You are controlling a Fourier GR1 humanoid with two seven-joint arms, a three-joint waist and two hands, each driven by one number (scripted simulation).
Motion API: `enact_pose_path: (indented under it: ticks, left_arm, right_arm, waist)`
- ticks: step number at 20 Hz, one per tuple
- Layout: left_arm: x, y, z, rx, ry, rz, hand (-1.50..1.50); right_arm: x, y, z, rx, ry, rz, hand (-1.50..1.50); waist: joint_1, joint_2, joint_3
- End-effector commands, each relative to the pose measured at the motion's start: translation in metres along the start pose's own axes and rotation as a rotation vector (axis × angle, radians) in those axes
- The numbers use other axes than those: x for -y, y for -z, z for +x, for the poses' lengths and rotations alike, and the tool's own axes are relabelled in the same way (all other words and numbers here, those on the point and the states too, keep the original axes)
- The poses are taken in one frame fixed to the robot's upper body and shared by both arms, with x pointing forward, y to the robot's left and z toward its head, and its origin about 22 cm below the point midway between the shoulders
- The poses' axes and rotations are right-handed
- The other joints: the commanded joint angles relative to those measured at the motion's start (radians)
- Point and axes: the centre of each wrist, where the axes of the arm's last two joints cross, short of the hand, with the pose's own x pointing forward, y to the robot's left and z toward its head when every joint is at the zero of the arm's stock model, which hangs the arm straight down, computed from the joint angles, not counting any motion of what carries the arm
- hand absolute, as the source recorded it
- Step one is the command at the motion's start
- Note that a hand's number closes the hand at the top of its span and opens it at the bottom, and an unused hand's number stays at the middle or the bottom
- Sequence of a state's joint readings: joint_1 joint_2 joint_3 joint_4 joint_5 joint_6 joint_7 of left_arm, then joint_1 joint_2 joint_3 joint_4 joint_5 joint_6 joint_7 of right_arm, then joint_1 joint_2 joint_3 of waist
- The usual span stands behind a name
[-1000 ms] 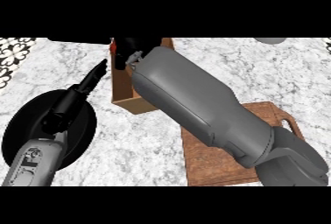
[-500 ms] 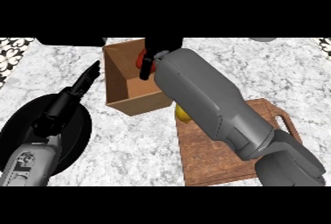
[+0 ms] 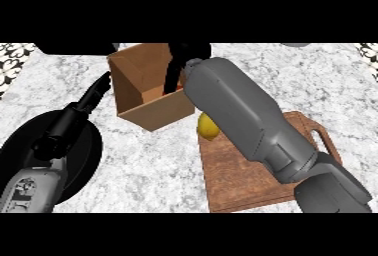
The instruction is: Pick the bell pepper from the cutting board and place it in the cardboard box
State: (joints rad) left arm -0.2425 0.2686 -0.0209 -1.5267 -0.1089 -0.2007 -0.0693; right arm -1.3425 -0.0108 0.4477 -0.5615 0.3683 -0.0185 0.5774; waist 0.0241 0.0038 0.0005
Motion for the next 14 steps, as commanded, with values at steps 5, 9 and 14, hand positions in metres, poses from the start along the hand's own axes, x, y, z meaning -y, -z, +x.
enact_pose_path:
  ticks: [5, 9, 14]
  left_arm:
    - [-0.002, -0.004, -0.005, -0.004, -0.005, 0.006, 0.0]
    - [0.002, 0.001, 0.008, 0.026, 0.003, -0.01, 0.0]
    - [0.001, 0.006, 0.003, -0.011, 0.013, 0.0, 0.0]
  right_arm:
    - [0.04, -0.003, -0.024, 0.112, 0.71, -0.367, -1.5]
    - [0.025, 0.0, -0.048, 0.051, 0.905, -0.436, -1.5]
    - [0.025, 0.006, -0.08, 0.072, 0.955, -0.505, -1.5]
  waist:
    - [-0.01, 0.009, 0.004]
    - [0.007, 0.006, 0.001]
    - [-0.012, 0.003, 0.0]
